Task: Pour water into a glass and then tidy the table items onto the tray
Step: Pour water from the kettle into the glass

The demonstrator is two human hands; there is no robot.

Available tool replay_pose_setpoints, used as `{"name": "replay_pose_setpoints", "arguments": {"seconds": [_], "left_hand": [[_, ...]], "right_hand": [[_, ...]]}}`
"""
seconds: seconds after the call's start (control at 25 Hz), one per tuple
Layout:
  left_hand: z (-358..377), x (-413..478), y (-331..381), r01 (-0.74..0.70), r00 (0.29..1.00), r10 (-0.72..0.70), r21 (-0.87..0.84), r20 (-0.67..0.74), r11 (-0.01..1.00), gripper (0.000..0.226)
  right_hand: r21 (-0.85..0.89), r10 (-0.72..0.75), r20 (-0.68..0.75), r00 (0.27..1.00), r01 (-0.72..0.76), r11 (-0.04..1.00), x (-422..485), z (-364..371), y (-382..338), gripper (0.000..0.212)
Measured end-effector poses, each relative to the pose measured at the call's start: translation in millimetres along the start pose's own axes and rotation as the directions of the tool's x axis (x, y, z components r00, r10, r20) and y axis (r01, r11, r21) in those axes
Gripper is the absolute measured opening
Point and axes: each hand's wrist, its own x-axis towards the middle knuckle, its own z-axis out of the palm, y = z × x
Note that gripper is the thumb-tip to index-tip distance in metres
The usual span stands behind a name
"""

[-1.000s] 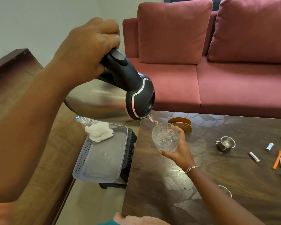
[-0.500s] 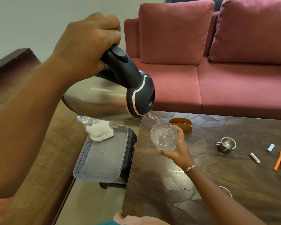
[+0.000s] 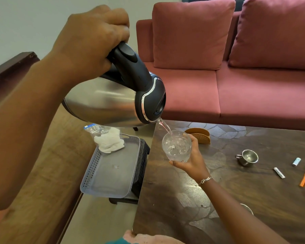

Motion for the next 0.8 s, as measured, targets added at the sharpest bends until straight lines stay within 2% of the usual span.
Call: {"name": "replay_pose_setpoints", "arguments": {"seconds": [0.8], "left_hand": [[5,4,-6,-0.029,1.0,0.029,0.014,0.0,0.999,0.016]], "right_hand": [[0.054,-0.007,-0.023,1.0,0.008,0.998,8,1,-10,0.087]]}}
